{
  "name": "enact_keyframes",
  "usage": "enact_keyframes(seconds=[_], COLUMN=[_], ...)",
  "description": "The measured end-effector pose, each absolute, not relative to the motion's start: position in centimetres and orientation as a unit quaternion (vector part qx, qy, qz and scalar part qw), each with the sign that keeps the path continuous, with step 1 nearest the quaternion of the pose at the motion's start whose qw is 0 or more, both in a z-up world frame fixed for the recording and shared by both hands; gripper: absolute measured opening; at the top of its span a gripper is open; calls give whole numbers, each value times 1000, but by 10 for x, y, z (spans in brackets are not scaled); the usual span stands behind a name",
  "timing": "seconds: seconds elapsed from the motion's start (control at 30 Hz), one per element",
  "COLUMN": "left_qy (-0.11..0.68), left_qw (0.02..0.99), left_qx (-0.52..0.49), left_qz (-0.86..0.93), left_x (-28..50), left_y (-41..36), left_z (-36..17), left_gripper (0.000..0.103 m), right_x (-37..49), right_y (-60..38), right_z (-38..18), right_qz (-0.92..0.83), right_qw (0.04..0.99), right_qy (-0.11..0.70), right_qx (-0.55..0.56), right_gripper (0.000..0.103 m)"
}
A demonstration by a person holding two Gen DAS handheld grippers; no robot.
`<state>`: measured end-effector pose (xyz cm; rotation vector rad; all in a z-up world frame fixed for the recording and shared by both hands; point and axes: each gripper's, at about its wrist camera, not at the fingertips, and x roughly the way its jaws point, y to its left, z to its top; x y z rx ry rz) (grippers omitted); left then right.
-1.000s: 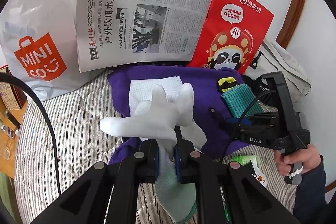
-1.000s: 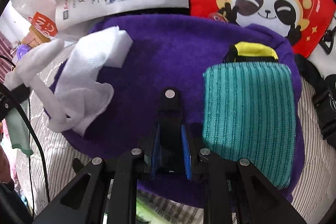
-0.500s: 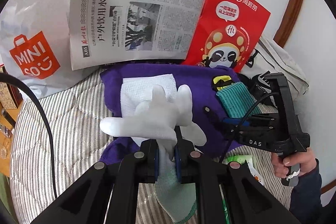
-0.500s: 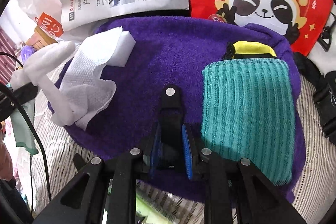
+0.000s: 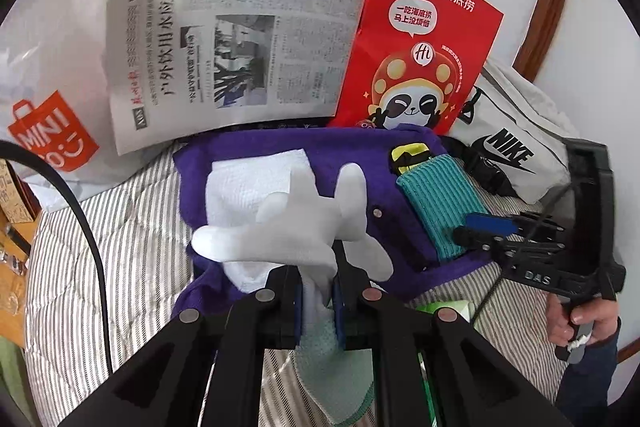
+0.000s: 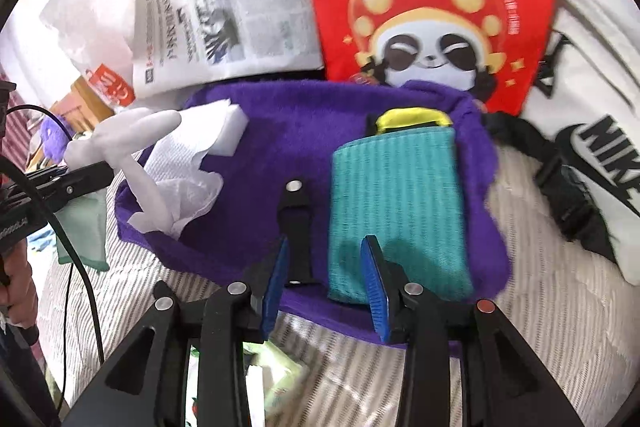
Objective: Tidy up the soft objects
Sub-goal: 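Lower the glove and green cloth onto the purple towel and open the left tool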
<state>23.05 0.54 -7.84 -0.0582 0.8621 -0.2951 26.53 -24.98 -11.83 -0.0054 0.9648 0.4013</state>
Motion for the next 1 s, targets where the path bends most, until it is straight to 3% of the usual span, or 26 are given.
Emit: enact_keyframes(seconds=[0.63,1.0], left_qy=[439,471], left_qw=[891,875], left_qx=[22,62], left_qz=[-110,-97], left_x=[331,341], left_y=[-58,-66], left_z=[-125,-160], left_gripper=[11,14], right_x=[256,256], right_y=[-294,-299], right_z=[-118,-125], right_qz=[173,170], right_qw=[885,882], right_qy=[428,433], right_qx=[60,71], right_gripper=[44,48])
